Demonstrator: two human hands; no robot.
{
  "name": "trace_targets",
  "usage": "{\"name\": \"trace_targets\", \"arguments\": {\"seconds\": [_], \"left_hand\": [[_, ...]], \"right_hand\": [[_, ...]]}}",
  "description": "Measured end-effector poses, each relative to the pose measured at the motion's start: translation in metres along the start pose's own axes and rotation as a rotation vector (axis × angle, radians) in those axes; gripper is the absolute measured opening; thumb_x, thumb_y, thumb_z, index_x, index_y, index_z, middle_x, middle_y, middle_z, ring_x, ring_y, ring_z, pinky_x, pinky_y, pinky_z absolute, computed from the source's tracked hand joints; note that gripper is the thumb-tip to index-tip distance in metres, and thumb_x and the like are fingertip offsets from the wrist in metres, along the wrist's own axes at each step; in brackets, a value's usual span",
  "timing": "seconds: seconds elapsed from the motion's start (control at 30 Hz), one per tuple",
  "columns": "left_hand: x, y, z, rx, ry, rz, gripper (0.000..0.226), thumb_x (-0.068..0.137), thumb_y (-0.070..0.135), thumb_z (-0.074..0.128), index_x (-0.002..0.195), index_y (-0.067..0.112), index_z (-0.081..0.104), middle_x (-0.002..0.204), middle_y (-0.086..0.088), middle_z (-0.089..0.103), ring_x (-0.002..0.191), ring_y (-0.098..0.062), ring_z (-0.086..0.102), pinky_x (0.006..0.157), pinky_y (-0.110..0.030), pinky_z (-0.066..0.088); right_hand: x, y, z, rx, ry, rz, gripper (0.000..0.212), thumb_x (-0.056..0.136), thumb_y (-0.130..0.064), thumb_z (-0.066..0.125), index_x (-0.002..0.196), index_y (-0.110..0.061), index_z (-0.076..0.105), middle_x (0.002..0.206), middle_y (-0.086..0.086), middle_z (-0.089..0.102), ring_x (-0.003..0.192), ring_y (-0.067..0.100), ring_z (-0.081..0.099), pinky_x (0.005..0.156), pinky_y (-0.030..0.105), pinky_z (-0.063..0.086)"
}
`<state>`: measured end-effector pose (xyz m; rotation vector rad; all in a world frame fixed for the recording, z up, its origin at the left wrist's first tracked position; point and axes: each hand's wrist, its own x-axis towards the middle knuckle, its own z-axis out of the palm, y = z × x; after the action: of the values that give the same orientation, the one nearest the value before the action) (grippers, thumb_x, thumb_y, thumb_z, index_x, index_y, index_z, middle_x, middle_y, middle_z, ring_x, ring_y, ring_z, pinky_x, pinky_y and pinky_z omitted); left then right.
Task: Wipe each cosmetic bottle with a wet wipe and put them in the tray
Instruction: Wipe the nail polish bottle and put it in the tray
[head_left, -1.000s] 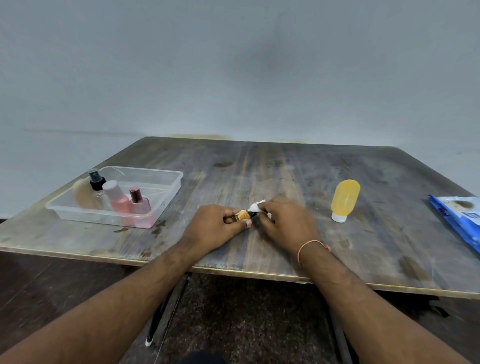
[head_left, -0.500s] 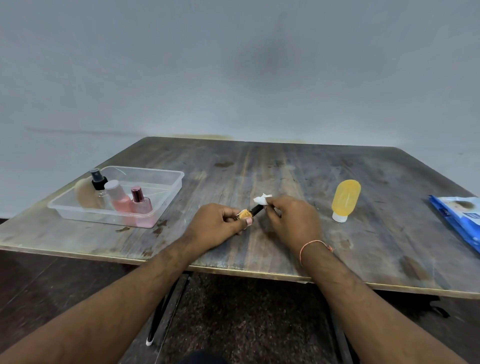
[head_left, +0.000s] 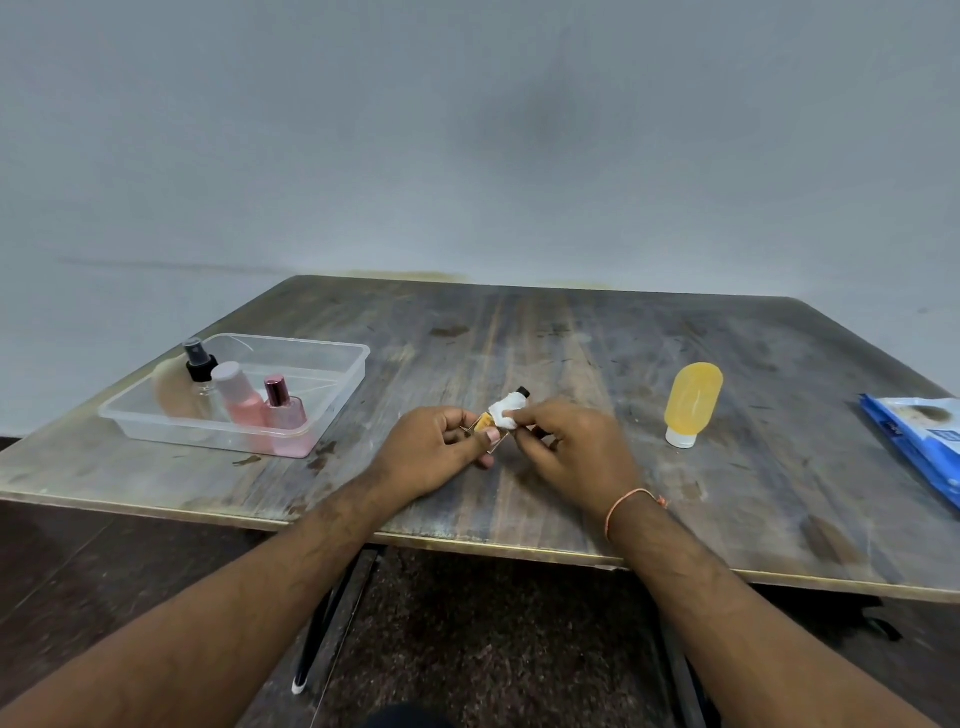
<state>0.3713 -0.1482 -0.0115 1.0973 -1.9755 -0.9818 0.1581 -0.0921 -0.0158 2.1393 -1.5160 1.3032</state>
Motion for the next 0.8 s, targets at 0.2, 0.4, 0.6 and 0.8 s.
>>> {"name": "trace_targets", "arguments": {"seconds": [0.2, 0.4, 0.6, 0.8], "left_hand": [[-0.002, 0.004, 0.0, -0.004, -0.027, 0.058, 0.013, 0.1, 0.04, 0.074, 0.108, 0.03, 0.078, 0.082, 0.011, 0.082, 0.087, -0.003, 0.078, 0.09, -0.027, 0.053], [0.002, -0.006, 0.003, 0.124, 0.071, 0.14, 0.018, 0.088, 0.043, 0.087, 0.089, 0.031, 0.073, 0.061, 0.013, 0.058, 0.057, -0.002, 0.052, 0.061, -0.027, 0.044], [0.002, -0.008, 0.004, 0.188, 0.109, 0.154, 0.022, 0.084, 0.041, 0.089, 0.087, 0.031, 0.069, 0.056, 0.015, 0.053, 0.056, -0.002, 0.05, 0.062, -0.029, 0.044], [-0.003, -0.005, 0.005, 0.362, 0.146, 0.248, 0.019, 0.088, 0.042, 0.083, 0.088, 0.035, 0.065, 0.061, 0.008, 0.059, 0.061, -0.014, 0.059, 0.061, -0.042, 0.051]], "right_hand": [[-0.001, 0.002, 0.0, 0.075, 0.035, 0.128, 0.018, 0.09, -0.022, 0.074, 0.106, -0.032, 0.078, 0.097, -0.014, 0.08, 0.083, 0.01, 0.076, 0.072, 0.038, 0.062], [0.003, 0.003, -0.003, 0.135, 0.153, 0.284, 0.015, 0.097, -0.027, 0.078, 0.111, -0.031, 0.078, 0.101, -0.013, 0.082, 0.084, 0.011, 0.078, 0.075, 0.039, 0.064], [0.004, 0.003, -0.004, 0.108, 0.124, 0.322, 0.017, 0.096, -0.029, 0.078, 0.113, -0.029, 0.08, 0.101, -0.012, 0.082, 0.08, 0.013, 0.076, 0.074, 0.036, 0.062], [0.005, 0.003, -0.001, -0.031, 0.057, 0.226, 0.019, 0.088, -0.017, 0.08, 0.105, -0.026, 0.083, 0.096, -0.007, 0.078, 0.078, 0.017, 0.069, 0.072, 0.031, 0.056]]}}
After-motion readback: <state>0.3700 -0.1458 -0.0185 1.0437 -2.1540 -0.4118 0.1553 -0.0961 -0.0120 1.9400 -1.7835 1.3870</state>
